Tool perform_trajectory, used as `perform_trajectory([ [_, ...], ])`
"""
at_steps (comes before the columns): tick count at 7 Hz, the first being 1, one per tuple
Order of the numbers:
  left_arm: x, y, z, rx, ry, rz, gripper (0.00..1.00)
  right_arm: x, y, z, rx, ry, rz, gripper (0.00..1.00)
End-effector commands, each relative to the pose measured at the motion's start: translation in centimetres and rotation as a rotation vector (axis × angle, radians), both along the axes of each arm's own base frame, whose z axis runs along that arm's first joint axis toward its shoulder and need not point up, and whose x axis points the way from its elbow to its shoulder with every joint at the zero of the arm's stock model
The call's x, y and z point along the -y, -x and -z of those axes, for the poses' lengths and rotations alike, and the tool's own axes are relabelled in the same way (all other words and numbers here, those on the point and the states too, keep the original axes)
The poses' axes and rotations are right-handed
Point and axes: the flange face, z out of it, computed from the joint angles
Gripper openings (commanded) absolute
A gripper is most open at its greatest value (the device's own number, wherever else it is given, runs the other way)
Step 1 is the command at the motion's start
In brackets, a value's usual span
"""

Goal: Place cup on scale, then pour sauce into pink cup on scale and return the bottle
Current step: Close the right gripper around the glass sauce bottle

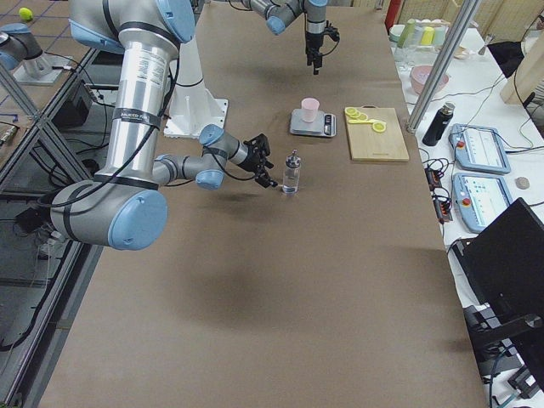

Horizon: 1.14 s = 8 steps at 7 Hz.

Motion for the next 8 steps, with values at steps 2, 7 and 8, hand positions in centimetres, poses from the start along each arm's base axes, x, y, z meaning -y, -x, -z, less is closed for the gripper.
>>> perform_trajectory([
  [2,0.0,0.0,0.0,0.003,-0.001,0.004,0.99,0.8,0.2,-0.6,-0.028,-0.024,-0.023,1.00],
  [7,0.3,-0.2,-0.5,0.012,0.002,0.007,0.99,3.2,3.0,-0.1,-0.030,-0.056,-0.039,1.00],
  [8,0.3,-0.3,-0.5,0.013,0.001,0.006,0.99,3.4,2.9,-0.3,-0.035,-0.054,-0.039,1.00],
])
